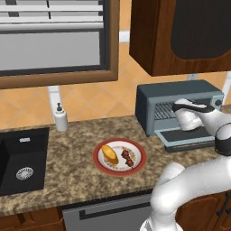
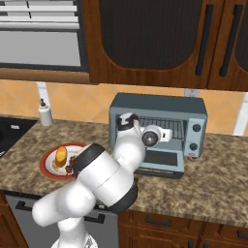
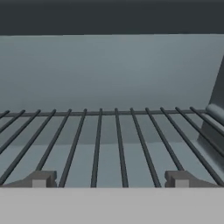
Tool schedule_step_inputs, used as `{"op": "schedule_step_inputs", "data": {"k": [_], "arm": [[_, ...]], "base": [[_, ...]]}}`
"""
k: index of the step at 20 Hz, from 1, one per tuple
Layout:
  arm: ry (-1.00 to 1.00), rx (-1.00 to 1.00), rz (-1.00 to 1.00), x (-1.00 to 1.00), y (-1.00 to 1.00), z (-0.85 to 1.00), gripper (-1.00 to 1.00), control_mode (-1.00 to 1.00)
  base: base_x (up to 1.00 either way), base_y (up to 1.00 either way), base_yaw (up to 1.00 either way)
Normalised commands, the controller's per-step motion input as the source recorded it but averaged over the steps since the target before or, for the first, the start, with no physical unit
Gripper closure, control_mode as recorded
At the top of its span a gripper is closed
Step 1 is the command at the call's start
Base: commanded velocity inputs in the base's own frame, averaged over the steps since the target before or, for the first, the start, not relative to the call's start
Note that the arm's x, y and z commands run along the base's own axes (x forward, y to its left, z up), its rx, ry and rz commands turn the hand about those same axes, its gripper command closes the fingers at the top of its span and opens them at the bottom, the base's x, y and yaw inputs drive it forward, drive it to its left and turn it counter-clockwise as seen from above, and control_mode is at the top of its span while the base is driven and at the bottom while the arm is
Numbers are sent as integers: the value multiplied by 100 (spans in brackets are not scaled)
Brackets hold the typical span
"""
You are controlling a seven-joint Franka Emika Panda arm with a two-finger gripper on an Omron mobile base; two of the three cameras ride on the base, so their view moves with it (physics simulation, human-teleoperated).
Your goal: Pick up the kebab skewer and baguette bread, and place them inside the toaster oven. Close the toaster oven door and start by setting the timer.
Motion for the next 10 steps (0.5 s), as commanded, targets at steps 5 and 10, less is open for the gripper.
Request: {"op": "schedule_step_inputs", "data": {"k": [5,10], "arm": [[0,0,0,-3,-1,-34,-100,-100],[14,0,0,-40,-8,-72,-100,-100]], "base": [[0,0,0],[0,0,0]]}}
